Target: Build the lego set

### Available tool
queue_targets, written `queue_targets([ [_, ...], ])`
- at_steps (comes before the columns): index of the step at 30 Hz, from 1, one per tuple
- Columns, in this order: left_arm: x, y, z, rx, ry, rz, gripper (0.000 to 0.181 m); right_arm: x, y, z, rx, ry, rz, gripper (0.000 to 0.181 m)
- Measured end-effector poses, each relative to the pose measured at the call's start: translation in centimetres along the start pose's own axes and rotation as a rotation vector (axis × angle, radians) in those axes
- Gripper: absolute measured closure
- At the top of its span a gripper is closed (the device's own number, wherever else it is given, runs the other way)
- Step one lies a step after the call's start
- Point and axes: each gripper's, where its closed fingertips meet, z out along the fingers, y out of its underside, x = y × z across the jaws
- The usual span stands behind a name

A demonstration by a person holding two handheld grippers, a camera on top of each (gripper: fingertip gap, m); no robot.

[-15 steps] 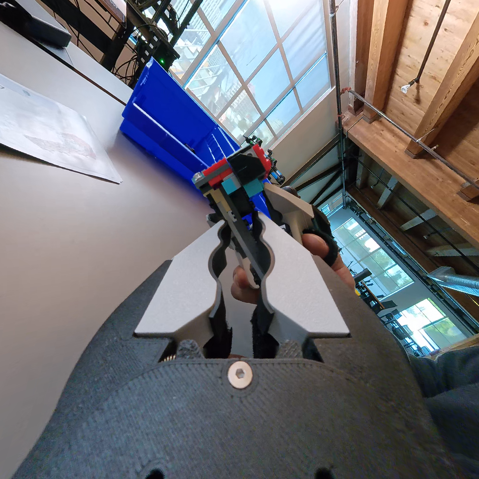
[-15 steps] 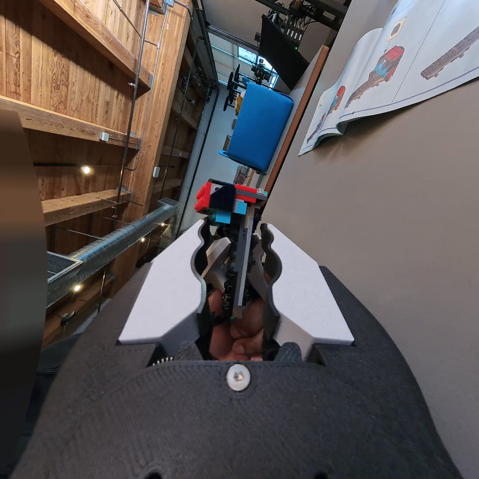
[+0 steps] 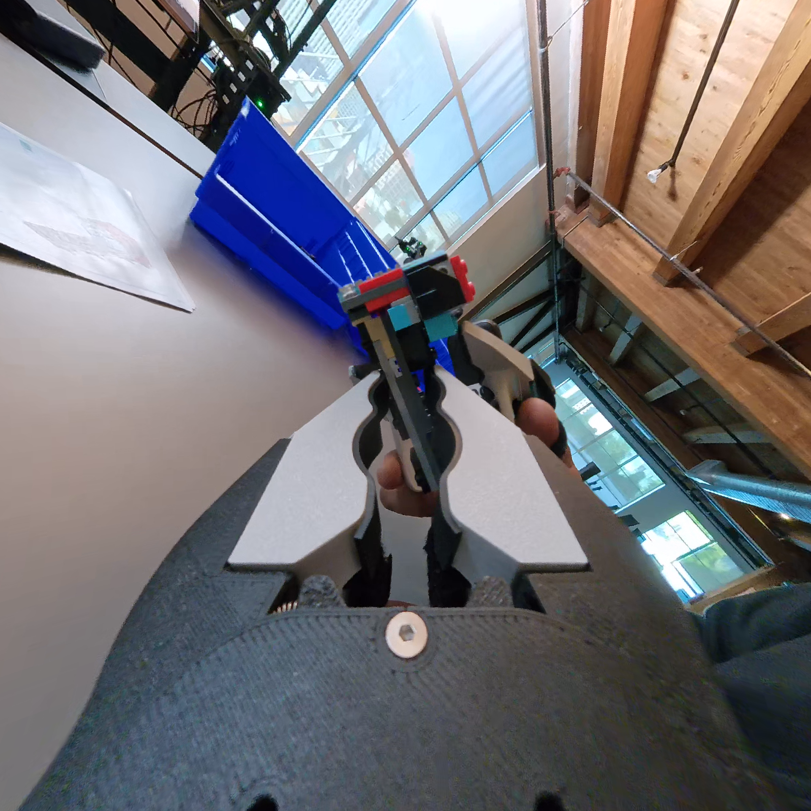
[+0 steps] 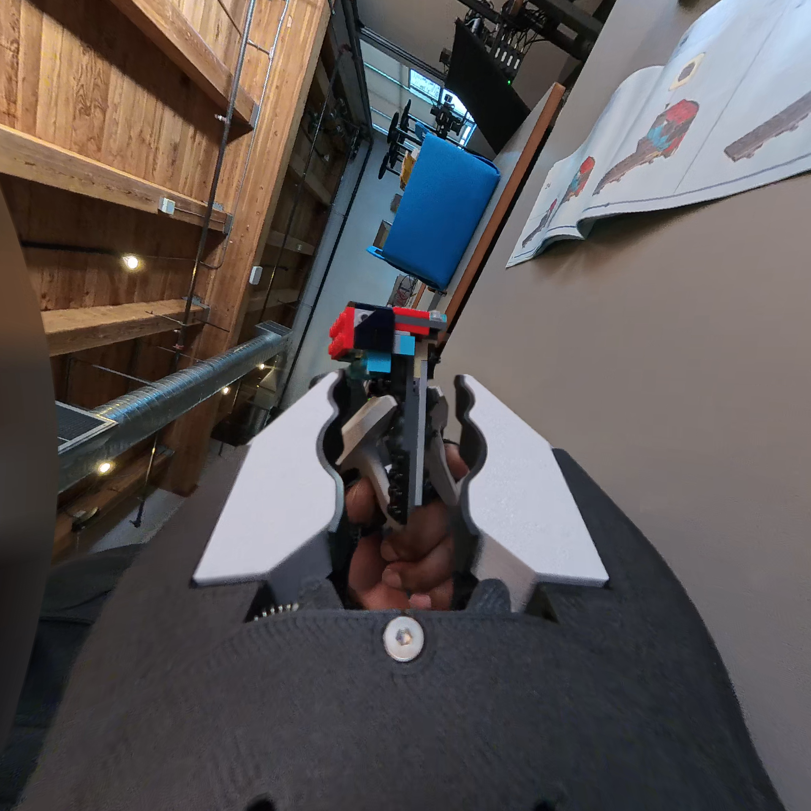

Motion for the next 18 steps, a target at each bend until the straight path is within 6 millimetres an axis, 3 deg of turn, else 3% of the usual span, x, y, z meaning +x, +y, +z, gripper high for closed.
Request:
queue_targets([
  [7,0.5,-0.2,-0.1,0.006,0.059,-0.034,0.166,-0.7,-0.1,-0.6,-0.025,0.025,-0.083,0.124],
  [18,1.2,0.7,0.3,-0.058,-0.034,0.210,0.165,-1.3,0.3,-0.8,-0.030,-0.035,-0.078,0.134],
])
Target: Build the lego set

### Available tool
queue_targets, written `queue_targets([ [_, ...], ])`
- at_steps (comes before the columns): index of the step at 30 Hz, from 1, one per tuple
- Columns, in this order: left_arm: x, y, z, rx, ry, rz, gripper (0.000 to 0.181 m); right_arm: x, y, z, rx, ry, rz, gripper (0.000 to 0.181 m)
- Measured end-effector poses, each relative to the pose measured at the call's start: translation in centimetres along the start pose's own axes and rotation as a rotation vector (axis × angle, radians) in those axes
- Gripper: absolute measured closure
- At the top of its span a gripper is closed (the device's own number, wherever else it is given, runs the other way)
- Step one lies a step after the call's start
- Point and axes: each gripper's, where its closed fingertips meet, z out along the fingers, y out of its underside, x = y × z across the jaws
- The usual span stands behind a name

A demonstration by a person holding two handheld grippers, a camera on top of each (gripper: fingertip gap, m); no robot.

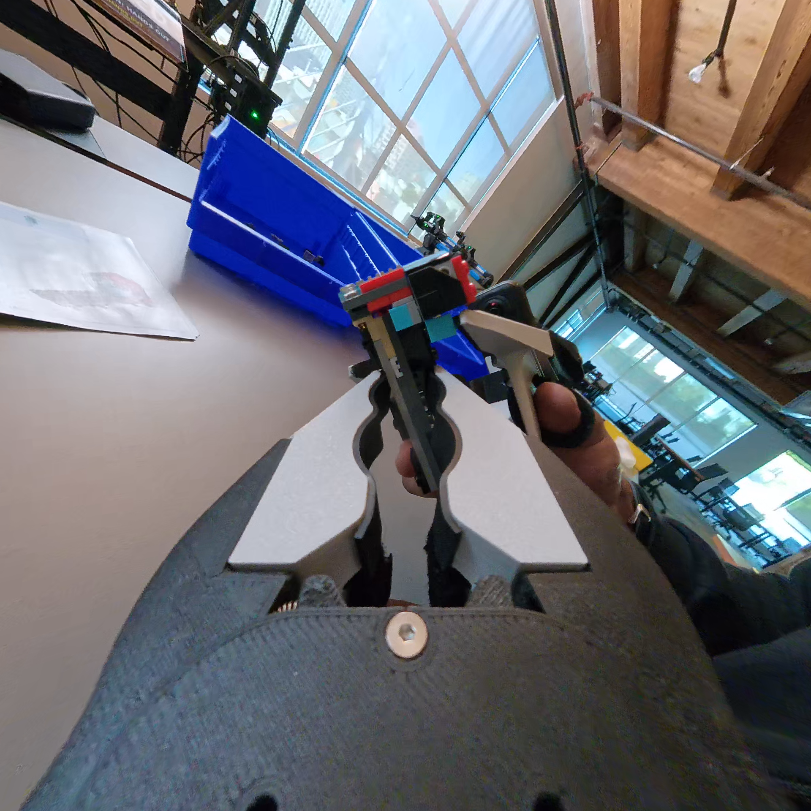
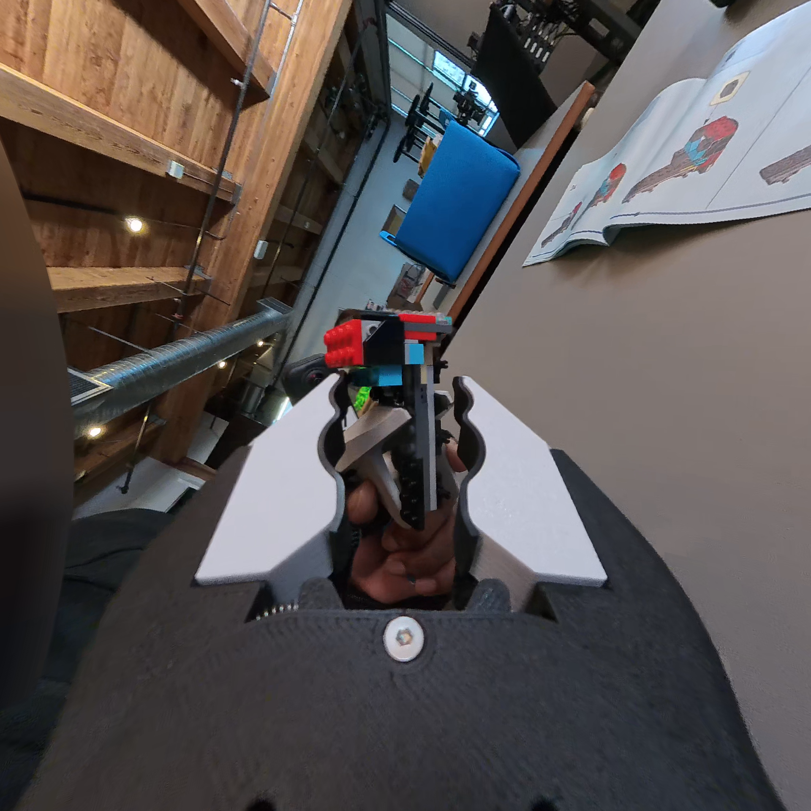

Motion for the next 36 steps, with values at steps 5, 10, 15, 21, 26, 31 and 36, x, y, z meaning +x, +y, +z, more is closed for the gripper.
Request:
queue_targets([
  [5,0.5,0.0,0.0,-0.024,-0.022,0.075,0.165,-0.5,0.0,-0.4,0.021,-0.066,0.019,0.135],
  [10,0.7,0.1,0.0,-0.036,-0.046,0.123,0.165,-0.6,-0.1,-0.6,0.043,-0.086,0.036,0.136],
  [15,0.6,0.3,0.1,-0.046,-0.055,0.128,0.164,-0.4,-0.1,-0.8,0.056,-0.082,0.050,0.137],
  [21,0.6,0.4,0.1,-0.049,-0.054,0.123,0.164,-0.3,-0.1,-0.8,0.062,-0.077,0.052,0.137],
  [26,0.6,0.4,0.1,-0.051,-0.055,0.125,0.164,-0.2,-0.1,-0.9,0.068,-0.076,0.058,0.137],
  [31,0.5,0.5,0.1,-0.052,-0.054,0.106,0.164,0.0,-0.1,-0.8,0.060,-0.061,0.056,0.137],
  [36,-0.1,0.3,0.2,-0.026,-0.005,-0.071,0.165,0.4,-0.2,-0.5,0.065,-0.018,0.040,0.133],
])
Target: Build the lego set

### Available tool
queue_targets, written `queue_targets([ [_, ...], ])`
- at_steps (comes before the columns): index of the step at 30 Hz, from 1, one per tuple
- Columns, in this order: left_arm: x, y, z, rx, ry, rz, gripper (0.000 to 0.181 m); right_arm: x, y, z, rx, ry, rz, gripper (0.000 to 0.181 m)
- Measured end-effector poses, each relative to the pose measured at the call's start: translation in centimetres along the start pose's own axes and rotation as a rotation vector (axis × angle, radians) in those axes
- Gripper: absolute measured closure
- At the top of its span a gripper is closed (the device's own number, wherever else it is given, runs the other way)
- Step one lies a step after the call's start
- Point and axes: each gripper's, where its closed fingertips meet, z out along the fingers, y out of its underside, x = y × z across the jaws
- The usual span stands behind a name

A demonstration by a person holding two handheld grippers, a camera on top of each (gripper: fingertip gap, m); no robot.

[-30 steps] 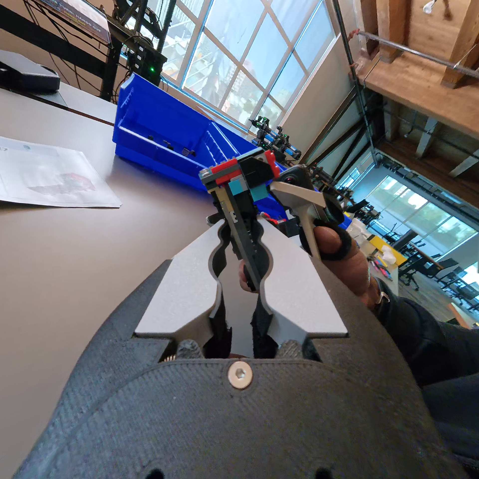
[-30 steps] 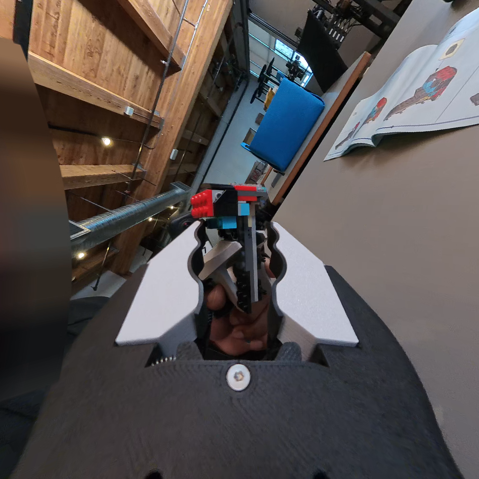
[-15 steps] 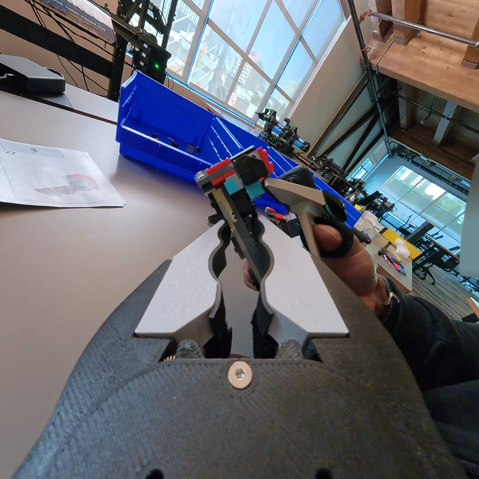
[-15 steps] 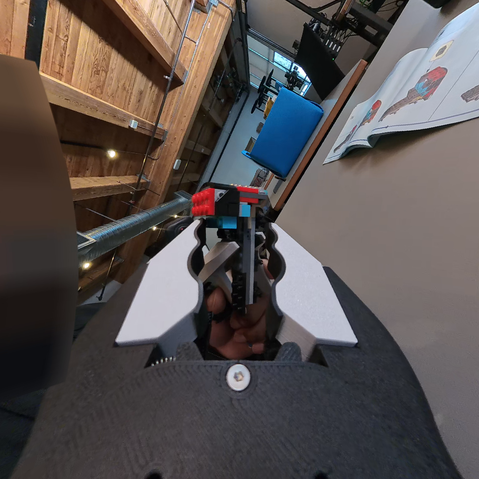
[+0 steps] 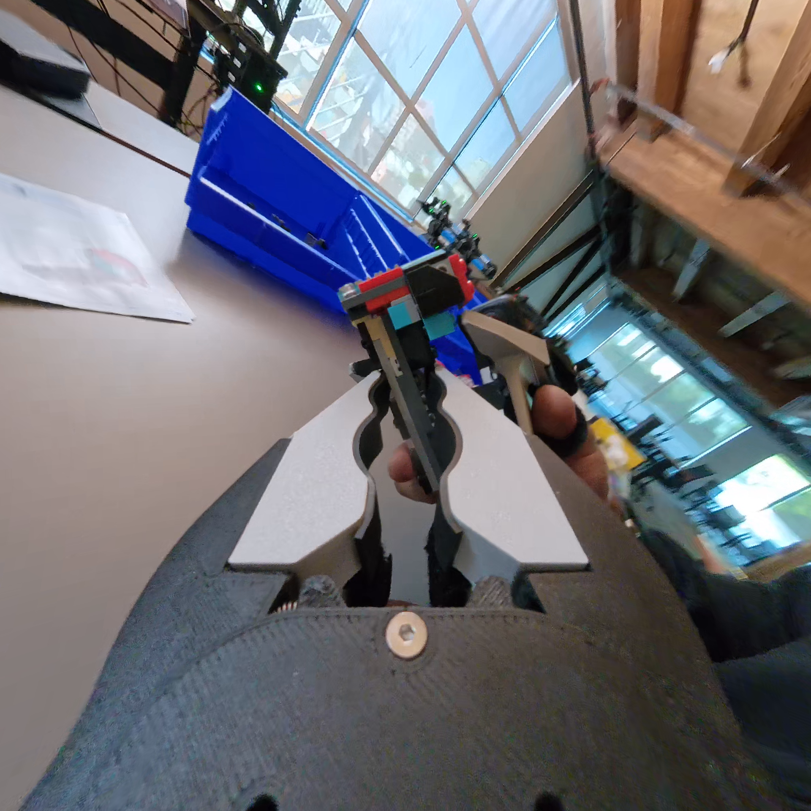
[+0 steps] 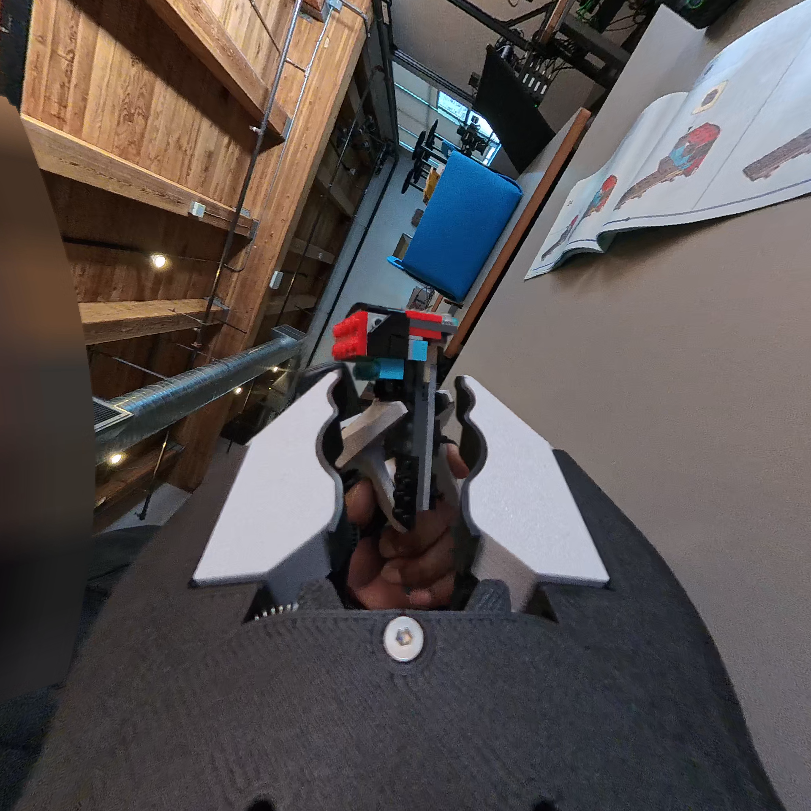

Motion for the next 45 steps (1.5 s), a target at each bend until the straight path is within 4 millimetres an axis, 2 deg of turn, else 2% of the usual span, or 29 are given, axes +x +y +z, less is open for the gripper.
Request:
queue_targets([
  [2,-0.3,-0.3,-0.1,0.031,0.054,-0.147,0.165,0.2,-0.1,-0.2,0.003,0.019,-0.013,0.123],
  [5,-0.6,-1.1,-0.5,0.098,0.153,-0.368,0.165,0.6,0.4,-0.7,-0.033,0.059,-0.063,0.124],
  [9,-0.5,-1.8,-0.7,0.162,0.238,-0.495,0.165,0.5,2.0,-0.7,-0.117,0.070,-0.087,0.129],
  [19,0.7,-1.3,-0.5,0.156,0.252,-0.370,0.164,-0.1,2.8,-0.9,-0.149,0.052,-0.113,0.168],
  [27,1.6,-0.7,-0.7,0.073,0.291,-0.294,0.142,-0.1,2.0,-2.2,-0.079,0.045,-0.154,0.168],
  [33,1.2,-1.5,-1.2,0.086,0.275,-0.337,0.142,-0.3,1.7,-3.3,-0.060,0.045,-0.197,0.168],
  [40,2.1,-2.3,-1.1,0.078,0.313,-0.364,0.144,-0.8,1.5,-3.7,-0.069,0.074,-0.301,0.168],
  [45,3.0,-1.5,-0.6,0.048,0.347,-0.376,0.145,-1.1,1.3,-3.7,-0.057,0.073,-0.294,0.168],
])
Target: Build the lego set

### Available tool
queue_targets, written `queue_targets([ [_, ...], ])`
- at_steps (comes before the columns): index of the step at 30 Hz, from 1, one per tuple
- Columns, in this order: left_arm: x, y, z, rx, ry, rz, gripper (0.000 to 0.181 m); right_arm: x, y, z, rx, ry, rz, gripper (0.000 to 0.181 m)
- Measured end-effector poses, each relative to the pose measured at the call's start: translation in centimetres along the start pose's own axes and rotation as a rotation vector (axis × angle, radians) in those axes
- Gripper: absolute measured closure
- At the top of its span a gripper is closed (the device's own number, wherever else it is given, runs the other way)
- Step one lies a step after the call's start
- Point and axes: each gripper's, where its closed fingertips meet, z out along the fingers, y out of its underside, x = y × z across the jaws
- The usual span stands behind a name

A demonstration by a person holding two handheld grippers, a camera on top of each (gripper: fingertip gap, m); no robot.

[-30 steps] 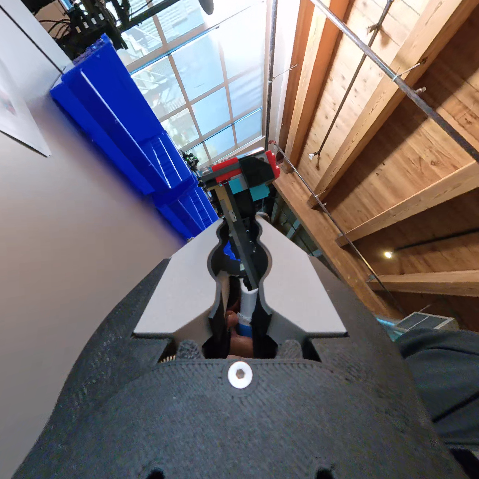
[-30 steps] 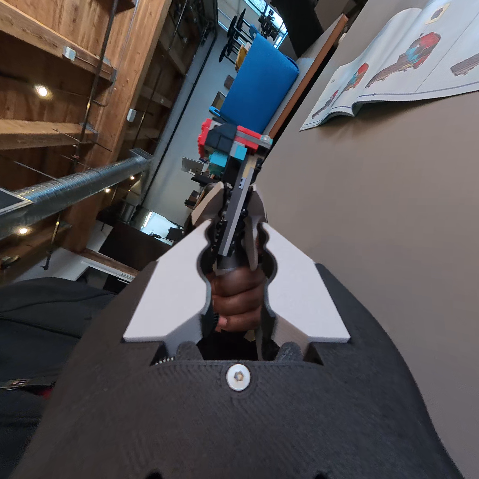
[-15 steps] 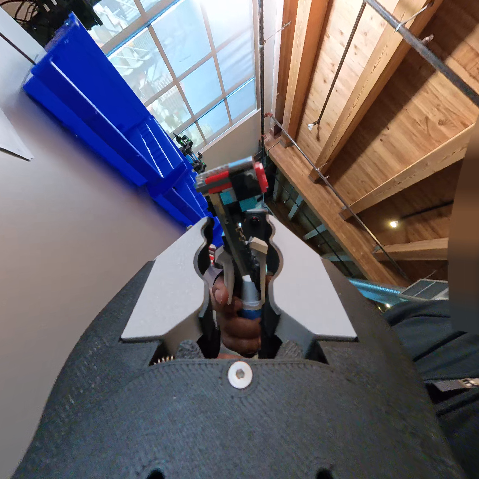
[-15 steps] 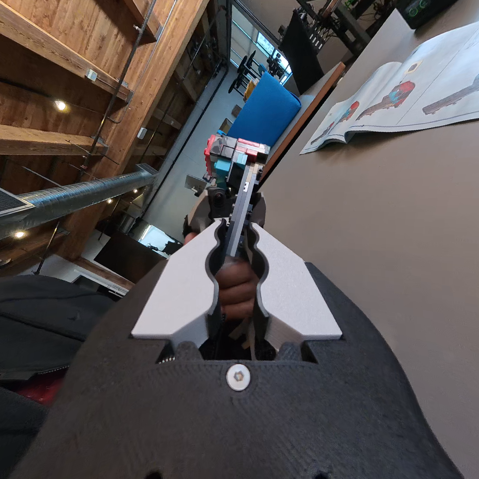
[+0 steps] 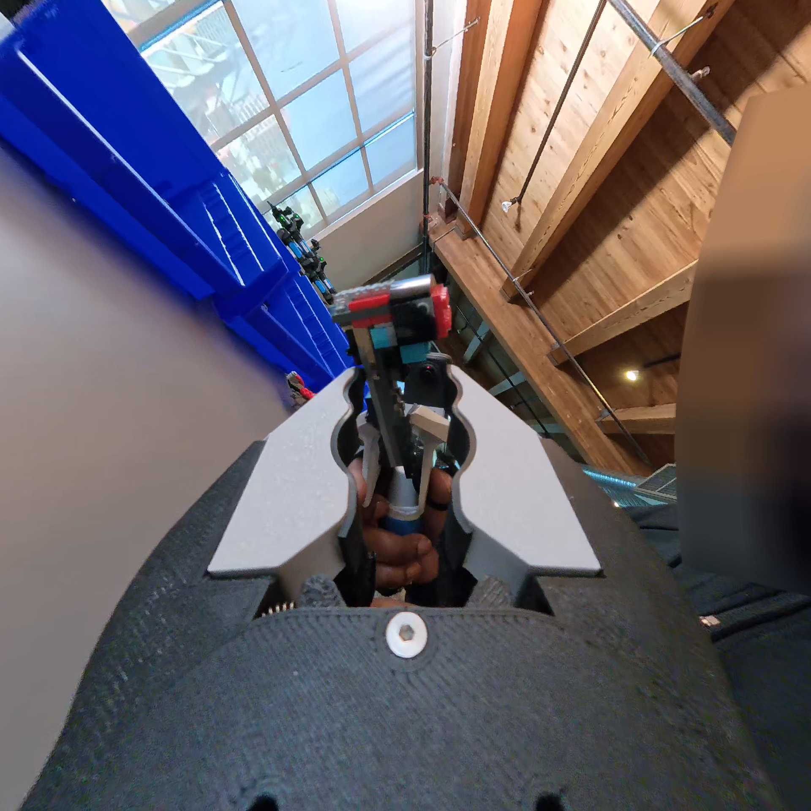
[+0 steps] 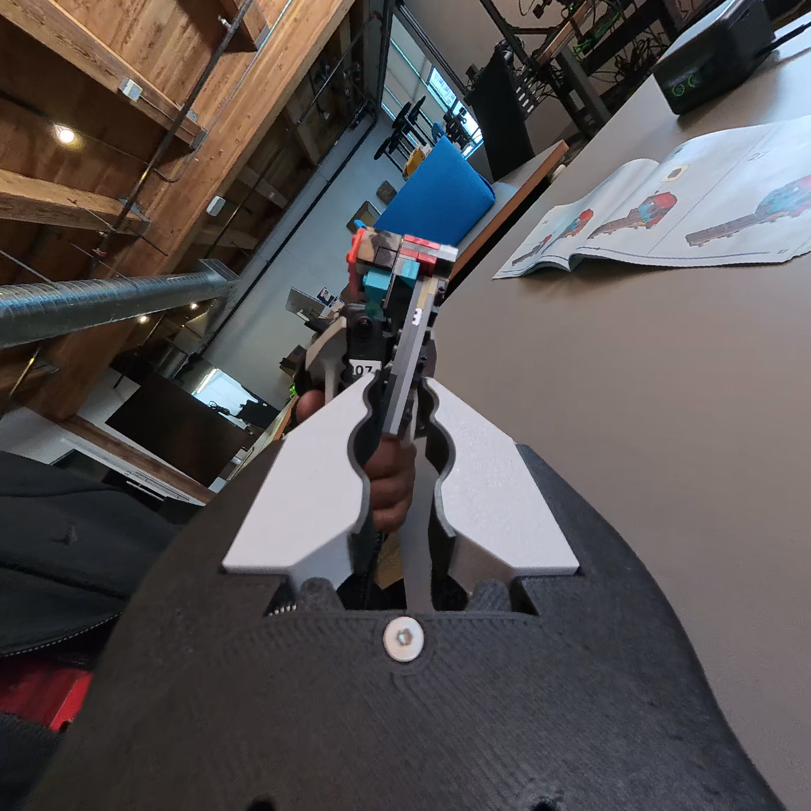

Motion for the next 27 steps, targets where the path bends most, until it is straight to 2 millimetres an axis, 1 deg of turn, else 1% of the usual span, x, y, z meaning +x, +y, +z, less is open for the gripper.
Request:
queue_targets([
  [2,0.0,0.5,0.3,-0.017,-0.007,0.011,0.148,-0.2,0.0,0.1,-0.001,-0.004,-0.007,0.168],
  [3,-0.1,0.5,0.4,-0.015,-0.014,0.020,0.152,-0.3,0.0,0.1,0.001,-0.013,-0.011,0.168],
  [4,-0.2,0.4,0.4,-0.009,-0.016,0.028,0.160,-0.5,0.0,0.1,0.002,-0.021,-0.014,0.169],
  [5,-0.1,0.4,0.4,-0.006,-0.009,0.031,0.162,-0.5,-0.1,0.1,0.000,-0.018,-0.021,0.169],
  [9,-0.1,0.4,0.5,0.013,0.004,0.051,0.162,-0.6,-0.2,0.0,-0.006,-0.007,-0.060,0.168],
  [11,-0.1,0.5,0.6,0.023,0.013,0.061,0.162,-0.6,-0.6,-0.1,0.009,-0.006,-0.066,0.160],
  [13,-0.2,1.0,0.8,0.017,0.015,0.071,0.162,-0.5,-0.6,-0.2,0.004,0.005,-0.081,0.159],
  [19,-0.3,1.9,1.2,-0.018,-0.019,0.155,0.162,0.0,-0.9,-0.6,0.008,0.026,-0.099,0.166],
  [27,0.1,1.9,1.1,-0.042,-0.036,0.246,0.163,-0.4,-0.7,-0.6,-0.014,0.006,-0.157,0.165],
])
